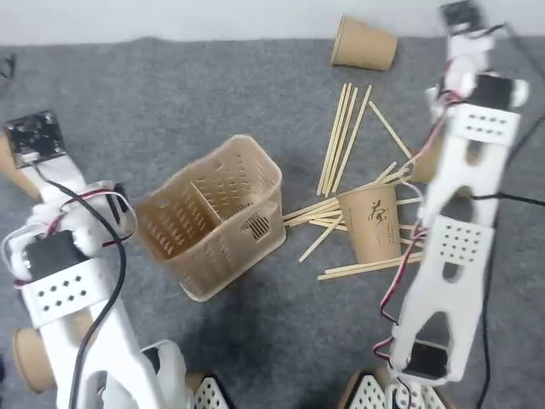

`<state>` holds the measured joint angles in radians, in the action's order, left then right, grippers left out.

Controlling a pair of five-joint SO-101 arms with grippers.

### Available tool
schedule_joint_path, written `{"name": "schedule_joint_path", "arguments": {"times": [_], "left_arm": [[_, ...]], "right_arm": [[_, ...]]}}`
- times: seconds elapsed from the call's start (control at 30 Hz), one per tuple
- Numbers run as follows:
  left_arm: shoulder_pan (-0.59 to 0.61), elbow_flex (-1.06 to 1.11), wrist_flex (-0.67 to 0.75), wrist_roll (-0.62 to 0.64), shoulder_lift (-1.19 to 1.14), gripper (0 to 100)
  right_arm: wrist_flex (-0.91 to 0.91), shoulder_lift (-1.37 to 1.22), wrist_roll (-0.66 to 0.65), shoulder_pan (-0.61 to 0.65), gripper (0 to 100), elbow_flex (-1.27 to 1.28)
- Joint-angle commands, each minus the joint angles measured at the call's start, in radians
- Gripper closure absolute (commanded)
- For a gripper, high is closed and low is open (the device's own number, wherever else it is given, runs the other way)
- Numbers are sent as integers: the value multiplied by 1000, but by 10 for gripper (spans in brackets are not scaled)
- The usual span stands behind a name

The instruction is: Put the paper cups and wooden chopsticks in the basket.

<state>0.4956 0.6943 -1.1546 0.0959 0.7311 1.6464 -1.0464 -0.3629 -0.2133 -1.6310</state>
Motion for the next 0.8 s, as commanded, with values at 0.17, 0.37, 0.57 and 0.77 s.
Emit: {"name": "schedule_joint_path", "arguments": {"times": [0.17, 0.37, 0.57, 0.77], "left_arm": [[6, 21, 18, -12, 23, 807], [6, 24, 18, -11, 25, 808], [6, 24, 18, 18, 25, 808], [6, 24, 14, 21, 28, 808]], "right_arm": [[-478, -108, -101, -99, 991, 138], [-673, -265, -238, -76, 991, 210], [-679, -328, -241, -74, 991, 218], [-631, -387, -324, -77, 991, 216]]}}
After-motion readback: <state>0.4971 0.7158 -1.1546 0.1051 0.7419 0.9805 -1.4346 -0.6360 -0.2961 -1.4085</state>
